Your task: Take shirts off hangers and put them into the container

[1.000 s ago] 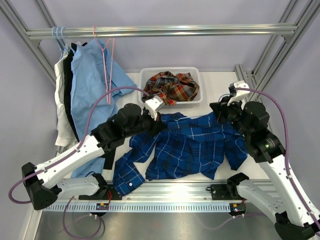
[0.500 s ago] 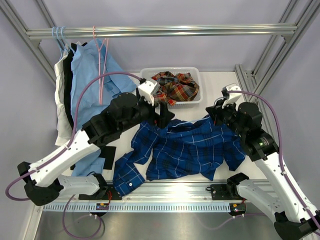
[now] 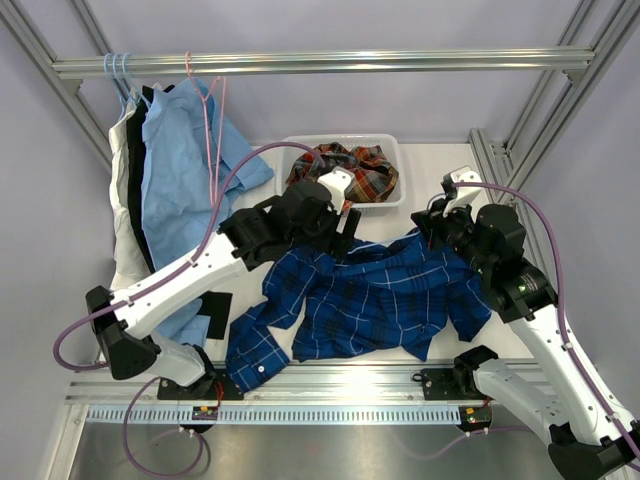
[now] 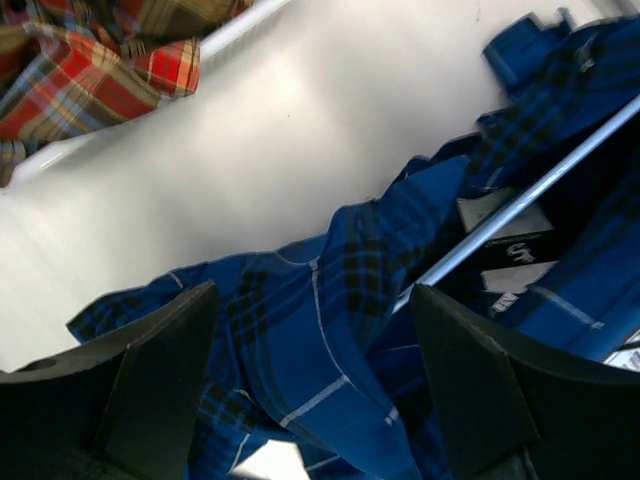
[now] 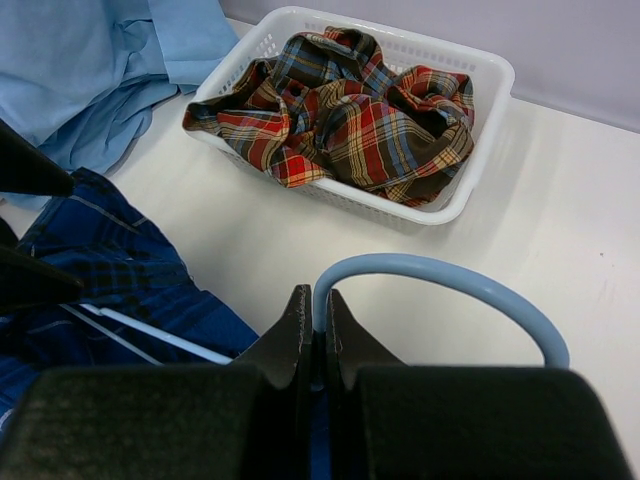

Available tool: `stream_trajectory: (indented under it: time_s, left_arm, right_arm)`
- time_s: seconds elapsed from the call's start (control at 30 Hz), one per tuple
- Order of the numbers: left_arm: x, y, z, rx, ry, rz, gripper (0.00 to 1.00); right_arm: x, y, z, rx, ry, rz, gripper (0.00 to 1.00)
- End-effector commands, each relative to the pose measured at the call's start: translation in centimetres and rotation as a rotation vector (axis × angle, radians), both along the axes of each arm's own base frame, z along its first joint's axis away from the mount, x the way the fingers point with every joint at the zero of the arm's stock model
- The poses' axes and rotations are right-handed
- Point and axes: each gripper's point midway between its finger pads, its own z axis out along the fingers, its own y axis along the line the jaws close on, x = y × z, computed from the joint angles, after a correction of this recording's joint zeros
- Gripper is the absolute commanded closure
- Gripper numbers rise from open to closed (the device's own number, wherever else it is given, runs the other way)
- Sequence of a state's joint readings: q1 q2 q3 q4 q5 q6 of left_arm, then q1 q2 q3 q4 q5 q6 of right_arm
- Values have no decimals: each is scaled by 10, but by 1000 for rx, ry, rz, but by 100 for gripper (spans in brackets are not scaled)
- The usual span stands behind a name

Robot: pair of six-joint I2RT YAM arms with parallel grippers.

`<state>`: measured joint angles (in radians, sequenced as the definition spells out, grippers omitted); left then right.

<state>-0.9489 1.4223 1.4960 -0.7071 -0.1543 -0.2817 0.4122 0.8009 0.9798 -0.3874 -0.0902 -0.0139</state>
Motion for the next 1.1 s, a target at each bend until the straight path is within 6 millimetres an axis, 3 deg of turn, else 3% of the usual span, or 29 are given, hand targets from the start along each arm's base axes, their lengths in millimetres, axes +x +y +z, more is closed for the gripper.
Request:
stream_trajectory:
  time_s: [0.0, 0.23, 0.37, 0.47, 0.6, 0.73, 0.87, 1.07]
  left_arm:
    - [-2, 1, -7, 29, 30, -6, 20]
    - [-10, -6, -25, 49, 90, -52, 35]
    - [-10, -5, -30, 57, 92, -52, 60]
    - [-11, -7, -33, 60, 97, -64, 70]
    - [-4, -4, -34, 62, 84, -41, 100]
    - [18, 15, -33, 81, 60, 48, 100]
    - [49, 52, -36, 132, 22, 193, 100]
    - [61, 86, -42, 125, 27, 282, 100]
  right_arm:
    - [3, -2, 24, 12, -91, 0, 100]
    - [4, -4, 24, 14, -93, -14, 100]
    - [3, -4, 27, 24, -101, -16, 100]
    - [1, -5, 30, 33, -112, -19, 100]
    - [0, -5, 34, 39, -119, -19, 100]
    - [-5, -9, 40, 51, -132, -26, 100]
    - [-14, -18, 51, 67, -159, -59, 100]
    - [-24, -36, 72, 119, -204, -142, 100]
